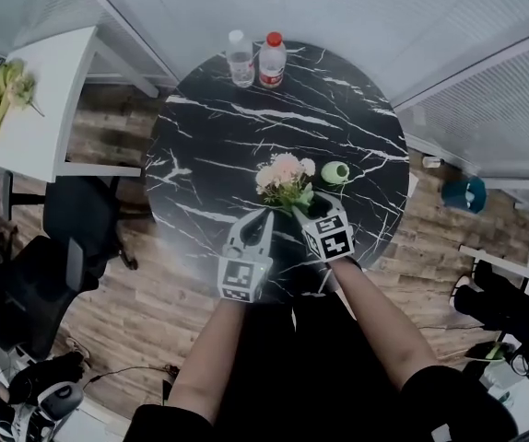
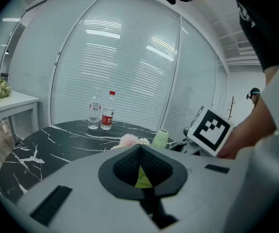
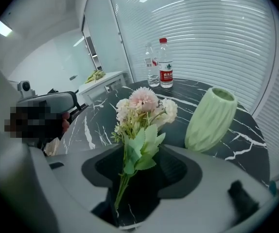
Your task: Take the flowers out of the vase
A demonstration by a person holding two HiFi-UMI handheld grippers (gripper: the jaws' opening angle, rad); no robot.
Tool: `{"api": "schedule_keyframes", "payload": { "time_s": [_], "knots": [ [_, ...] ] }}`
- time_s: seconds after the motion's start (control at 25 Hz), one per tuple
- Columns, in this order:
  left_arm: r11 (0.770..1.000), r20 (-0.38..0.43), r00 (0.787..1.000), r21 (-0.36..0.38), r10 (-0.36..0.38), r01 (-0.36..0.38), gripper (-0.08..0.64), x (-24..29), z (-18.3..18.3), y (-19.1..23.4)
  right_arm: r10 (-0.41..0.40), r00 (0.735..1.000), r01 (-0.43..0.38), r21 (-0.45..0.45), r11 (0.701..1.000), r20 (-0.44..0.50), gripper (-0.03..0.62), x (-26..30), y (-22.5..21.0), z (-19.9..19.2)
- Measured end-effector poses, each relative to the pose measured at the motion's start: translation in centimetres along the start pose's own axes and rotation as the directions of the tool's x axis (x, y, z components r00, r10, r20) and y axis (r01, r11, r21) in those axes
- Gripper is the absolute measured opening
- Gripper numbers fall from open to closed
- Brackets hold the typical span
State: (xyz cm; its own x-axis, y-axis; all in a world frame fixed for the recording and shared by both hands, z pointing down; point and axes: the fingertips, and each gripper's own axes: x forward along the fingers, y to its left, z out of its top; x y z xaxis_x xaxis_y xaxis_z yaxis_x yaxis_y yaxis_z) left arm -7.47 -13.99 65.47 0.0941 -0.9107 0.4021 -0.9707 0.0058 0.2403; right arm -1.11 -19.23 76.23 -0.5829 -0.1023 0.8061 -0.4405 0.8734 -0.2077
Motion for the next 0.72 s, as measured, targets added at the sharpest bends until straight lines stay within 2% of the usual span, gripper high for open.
{"api": "schedule_keyframes", "payload": {
  "time_s": [0.44, 0.72],
  "knots": [
    [0.999, 0.012, 1.000, 0.037, -0.009, 0.008, 0.011, -0.5, 2.0, -1.0, 0.014, 0.995, -0.013, -0.014, 1.000, 0.095, 0.225, -4.9, 0.6, 2.9],
    [0.997, 0.030, 0.999, 0.078, -0.030, 0.028, 0.011, -1.6, 4.3, -2.7, 0.082, 0.973, -0.070, -0.064, 0.995, 0.214, 0.225, -9.5, 2.2, 5.2]
  ]
}}
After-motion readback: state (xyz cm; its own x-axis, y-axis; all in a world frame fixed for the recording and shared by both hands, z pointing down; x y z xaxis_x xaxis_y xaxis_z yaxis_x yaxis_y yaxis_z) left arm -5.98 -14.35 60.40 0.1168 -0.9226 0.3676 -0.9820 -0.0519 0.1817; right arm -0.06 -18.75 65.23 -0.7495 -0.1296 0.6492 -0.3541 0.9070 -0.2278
